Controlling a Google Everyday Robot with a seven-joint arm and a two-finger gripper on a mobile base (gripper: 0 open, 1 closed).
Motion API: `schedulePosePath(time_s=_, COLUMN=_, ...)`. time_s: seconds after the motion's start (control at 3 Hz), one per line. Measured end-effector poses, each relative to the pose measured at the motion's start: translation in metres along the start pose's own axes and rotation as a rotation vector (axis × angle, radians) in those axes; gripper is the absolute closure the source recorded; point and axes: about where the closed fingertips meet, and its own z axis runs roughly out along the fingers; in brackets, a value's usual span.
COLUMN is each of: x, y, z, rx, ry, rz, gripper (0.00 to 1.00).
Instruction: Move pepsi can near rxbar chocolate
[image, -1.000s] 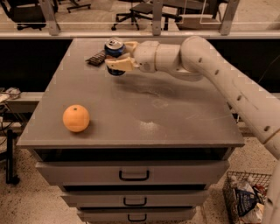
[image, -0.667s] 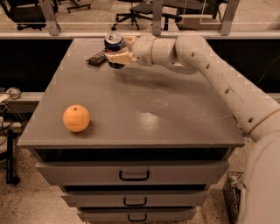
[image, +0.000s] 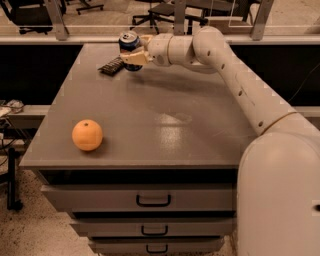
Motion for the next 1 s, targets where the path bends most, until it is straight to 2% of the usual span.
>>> schedulePosePath(time_s=0.33, x=0.0068, y=-0.0013, z=0.0079, rx=-0.018, ry=0.018, rz=0.023, gripper=0.55)
schedulePosePath(time_s=1.0, x=0.0146, y=-0.005, z=0.0141, rx=-0.022, ry=0.03, rz=0.037, gripper=0.07)
